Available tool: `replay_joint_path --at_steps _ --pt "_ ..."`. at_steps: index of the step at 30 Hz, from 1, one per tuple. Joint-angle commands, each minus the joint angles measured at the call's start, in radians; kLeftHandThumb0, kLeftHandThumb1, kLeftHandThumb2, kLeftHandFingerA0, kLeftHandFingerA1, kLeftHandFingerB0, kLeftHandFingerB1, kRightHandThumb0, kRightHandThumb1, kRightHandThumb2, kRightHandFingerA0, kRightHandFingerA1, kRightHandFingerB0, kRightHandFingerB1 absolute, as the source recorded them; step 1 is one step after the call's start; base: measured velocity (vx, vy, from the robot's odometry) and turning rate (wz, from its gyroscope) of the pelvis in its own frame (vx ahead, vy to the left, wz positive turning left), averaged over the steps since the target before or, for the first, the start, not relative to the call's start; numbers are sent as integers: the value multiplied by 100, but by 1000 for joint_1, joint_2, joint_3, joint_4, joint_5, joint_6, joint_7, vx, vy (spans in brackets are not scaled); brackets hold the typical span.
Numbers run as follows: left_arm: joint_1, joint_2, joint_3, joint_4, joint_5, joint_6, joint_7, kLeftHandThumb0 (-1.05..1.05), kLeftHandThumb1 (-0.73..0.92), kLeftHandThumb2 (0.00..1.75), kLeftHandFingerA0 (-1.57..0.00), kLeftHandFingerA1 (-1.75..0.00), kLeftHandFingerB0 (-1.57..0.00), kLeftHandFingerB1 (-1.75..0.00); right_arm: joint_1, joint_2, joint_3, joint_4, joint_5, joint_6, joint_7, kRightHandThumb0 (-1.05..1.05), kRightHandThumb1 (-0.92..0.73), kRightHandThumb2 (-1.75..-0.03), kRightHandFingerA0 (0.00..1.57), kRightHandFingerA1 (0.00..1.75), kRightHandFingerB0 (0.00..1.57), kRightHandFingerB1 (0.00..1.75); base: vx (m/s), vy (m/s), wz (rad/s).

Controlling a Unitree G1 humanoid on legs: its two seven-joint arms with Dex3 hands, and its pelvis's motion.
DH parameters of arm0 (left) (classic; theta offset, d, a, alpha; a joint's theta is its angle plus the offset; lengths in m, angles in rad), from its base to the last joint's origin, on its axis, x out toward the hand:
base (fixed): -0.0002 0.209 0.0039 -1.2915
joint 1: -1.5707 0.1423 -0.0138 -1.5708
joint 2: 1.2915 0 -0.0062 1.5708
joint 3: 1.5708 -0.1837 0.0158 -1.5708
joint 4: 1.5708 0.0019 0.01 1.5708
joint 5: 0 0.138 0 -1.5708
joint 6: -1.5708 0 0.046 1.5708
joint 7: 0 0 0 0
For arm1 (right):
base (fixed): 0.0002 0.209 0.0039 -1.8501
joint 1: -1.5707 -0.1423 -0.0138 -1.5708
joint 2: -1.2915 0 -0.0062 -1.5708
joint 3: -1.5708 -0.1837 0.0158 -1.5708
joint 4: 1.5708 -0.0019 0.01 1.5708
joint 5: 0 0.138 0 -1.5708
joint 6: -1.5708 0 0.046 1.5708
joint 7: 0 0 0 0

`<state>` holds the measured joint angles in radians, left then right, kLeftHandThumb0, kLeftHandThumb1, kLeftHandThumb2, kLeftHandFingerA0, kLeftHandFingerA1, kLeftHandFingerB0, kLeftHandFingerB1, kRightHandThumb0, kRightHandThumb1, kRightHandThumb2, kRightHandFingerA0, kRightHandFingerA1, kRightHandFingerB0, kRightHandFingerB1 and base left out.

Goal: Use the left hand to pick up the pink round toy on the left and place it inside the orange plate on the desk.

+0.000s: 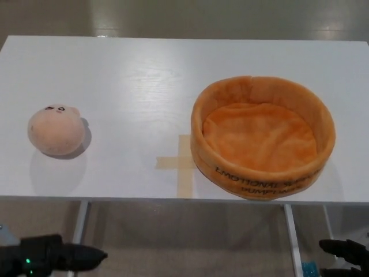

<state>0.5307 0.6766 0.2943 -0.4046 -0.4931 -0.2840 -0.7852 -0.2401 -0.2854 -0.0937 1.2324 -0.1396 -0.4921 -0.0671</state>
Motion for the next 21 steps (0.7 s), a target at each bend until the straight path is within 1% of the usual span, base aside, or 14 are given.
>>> replay_joint_path --at_steps 1,5,6,8,10,13,14,15,16,17,19,20,21 --pt "-104 -4 124 -145 -198 23 47 -36 40 62 -37 -50 -34 -42 8 -7 -7 6 14 -13 -5 -13 -64 -58 64 59 58 48 0 0 0" --pt "-181 -38 140 -142 -188 25 66 -34 40 61 -37 -50 -34 -42 11 -7 -5 6 11 -16 -9 -14 -64 -58 64 60 58 48 0 0 0" --pt "-225 -37 140 -127 -170 28 78 -26 45 53 -40 -44 -35 -32 11 -7 -8 7 14 -14 -5 -14 -64 -58 65 61 58 48 0 0 0" --pt "-283 -38 140 -108 -146 36 90 -26 45 53 -40 -44 -35 -32 10 -6 -11 9 18 -10 0 -14 -64 -58 65 61 58 48 0 0 0" --pt "-400 -41 128 -33 -90 10 105 -27 45 53 -41 -45 -33 -32 8 -7 -10 9 17 -13 2 -15 -64 -58 65 60 58 48 0 0 0" --pt "-454 -49 125 2 -64 1 104 -27 45 53 -41 -45 -33 -32 7 -8 -10 9 16 -14 3 -15 -64 -58 65 60 58 48 0 0 0" --pt "-502 -38 118 40 -17 2 120 -33 45 54 -37 -41 -31 -31 7 -7 -11 9 17 -14 3 -15 -64 -58 64 59 57 48 0 0 0" --pt "-564 -25 109 90 42 2 140 -33 45 54 -37 -41 -31 -31 7 -6 -12 9 18 -13 3 -15 -64 -58 64 59 57 48 0 0 0" --pt "-577 -23 107 101 55 2 143 -33 45 54 -37 -41 -31 -31 7 -6 -12 9 18 -13 3 -15 -64 -58 64 59 57 48 0 0 0" --pt "-634 -14 91 169 113 -15 160 -44 37 63 -28 -45 -20 -36 6 -7 -11 8 16 -14 3 -14 -64 -59 61 56 57 48 0 0 0" --pt "-722 -2 66 276 203 -44 185 -44 37 63 -28 -45 -20 -36 6 -9 -9 8 14 -15 3 -14 -64 -59 61 56 57 48 0 0 0" --pt "-772 10 45 349 270 -72 210 -50 40 66 -23 -41 -16 -35 1 -10 -8 8 12 -7 3 -15 -64 -58 63 57 57 47 0 0 0" --pt "-811 18 28 407 320 -95 229 -50 40 66 -23 -41 -16 -35 -2 -11 -8 8 12 -2 2 -15 -64 -58 63 57 57 47 0 0 0"
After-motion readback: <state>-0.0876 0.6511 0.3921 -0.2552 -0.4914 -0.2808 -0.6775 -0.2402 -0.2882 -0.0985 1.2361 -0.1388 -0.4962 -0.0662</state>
